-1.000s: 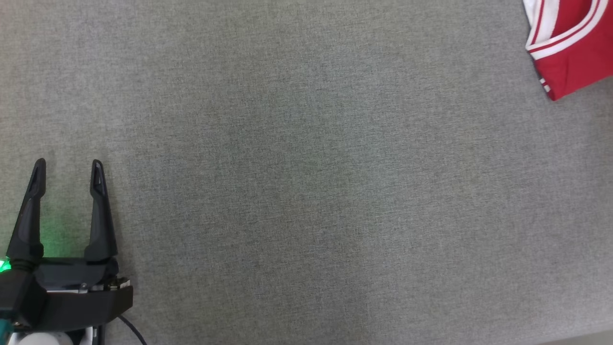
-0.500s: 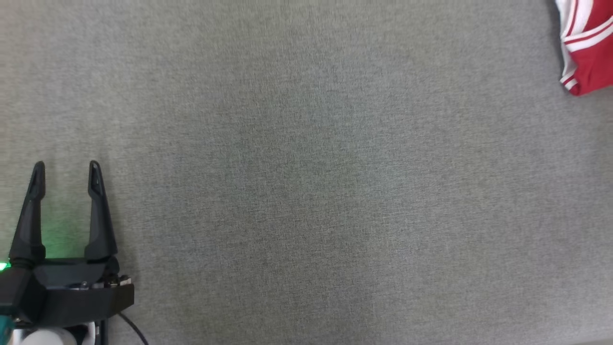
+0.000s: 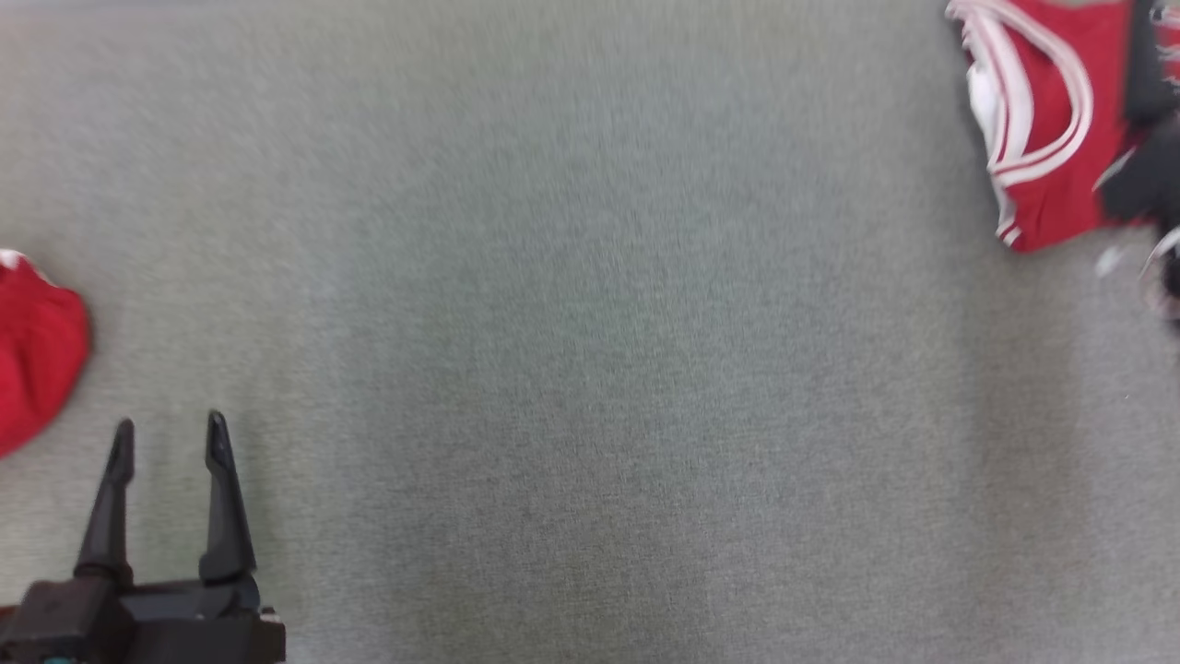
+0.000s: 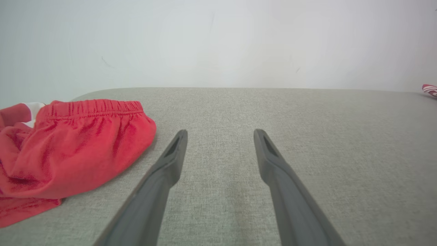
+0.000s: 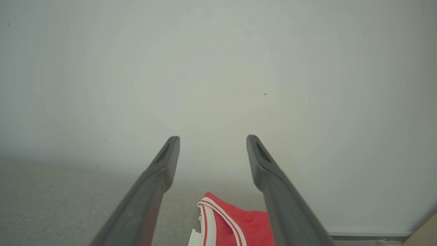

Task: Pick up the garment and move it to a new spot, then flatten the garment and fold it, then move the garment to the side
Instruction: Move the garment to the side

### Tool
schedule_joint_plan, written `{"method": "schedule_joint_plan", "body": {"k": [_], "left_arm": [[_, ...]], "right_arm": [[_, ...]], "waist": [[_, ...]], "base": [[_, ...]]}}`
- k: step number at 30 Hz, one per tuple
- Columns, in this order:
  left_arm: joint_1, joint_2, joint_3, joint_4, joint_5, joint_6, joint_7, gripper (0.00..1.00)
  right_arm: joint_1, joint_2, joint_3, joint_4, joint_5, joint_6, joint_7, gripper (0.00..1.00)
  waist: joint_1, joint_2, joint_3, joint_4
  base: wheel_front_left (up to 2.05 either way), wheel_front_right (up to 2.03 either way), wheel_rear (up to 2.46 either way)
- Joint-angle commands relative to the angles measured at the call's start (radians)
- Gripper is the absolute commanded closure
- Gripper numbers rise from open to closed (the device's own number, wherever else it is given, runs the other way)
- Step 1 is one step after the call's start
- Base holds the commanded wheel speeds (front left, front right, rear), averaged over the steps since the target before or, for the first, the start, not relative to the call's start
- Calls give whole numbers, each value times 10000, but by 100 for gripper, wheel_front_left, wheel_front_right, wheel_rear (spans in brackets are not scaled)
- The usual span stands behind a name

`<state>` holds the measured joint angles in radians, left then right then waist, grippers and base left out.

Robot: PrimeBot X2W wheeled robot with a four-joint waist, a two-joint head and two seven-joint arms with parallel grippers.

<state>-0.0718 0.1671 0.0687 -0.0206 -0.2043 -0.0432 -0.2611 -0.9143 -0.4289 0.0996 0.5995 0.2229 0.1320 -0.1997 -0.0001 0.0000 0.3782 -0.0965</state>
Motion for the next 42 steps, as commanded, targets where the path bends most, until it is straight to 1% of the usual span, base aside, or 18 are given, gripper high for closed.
{"method": "schedule_joint_plan", "body": {"k": [1,5,14,20,21,25,31,38,42], "left_arm": [[162,-84,-18,44,-51,22,-48,0],[455,-213,-131,214,41,-32,-49,0],[1071,-210,-133,422,116,-31,-44,0],[1480,-183,-187,555,101,-47,-45,0],[1480,-183,-187,555,101,-47,-45,0],[1608,-197,-335,641,148,-64,7,0],[1773,-174,-515,722,143,-84,108,0],[1862,-128,-564,745,17,-58,150,0],[1863,-73,-550,769,-56,-42,190,0]], "right_arm": [[458,78,-100,-170,49,-30,-100,0],[1983,485,-334,-981,56,-30,-158,0],[5265,1570,-1075,-3110,10,-30,325,0],[7077,1970,-1605,-4237,81,-30,683,0],[7077,1970,-1605,-4237,81,-30,683,0],[8087,2191,-1753,-4893,144,-30,850,0],[9330,2691,-1740,-5757,63,-29,1008,0],[10136,3199,-1594,-6517,7,-29,1072,0],[10467,3348,-1570,-6705,-26,-29,1041,0]], "waist": [[1,0,-1109,284],[1,0,-1813,581],[1,0,-2898,993],[1,0,-3428,1209],[1,0,-3428,1209],[1,0,-3651,1317],[1,0,-3876,1329],[1,0,-4035,1261],[1,0,-4155,1267]], "base": [[0,0,0],[0,0,0],[0,0,0],[0,0,0],[0,0,0],[0,0,0],[0,0,0],[0,0,0],[0,0,0]]}}
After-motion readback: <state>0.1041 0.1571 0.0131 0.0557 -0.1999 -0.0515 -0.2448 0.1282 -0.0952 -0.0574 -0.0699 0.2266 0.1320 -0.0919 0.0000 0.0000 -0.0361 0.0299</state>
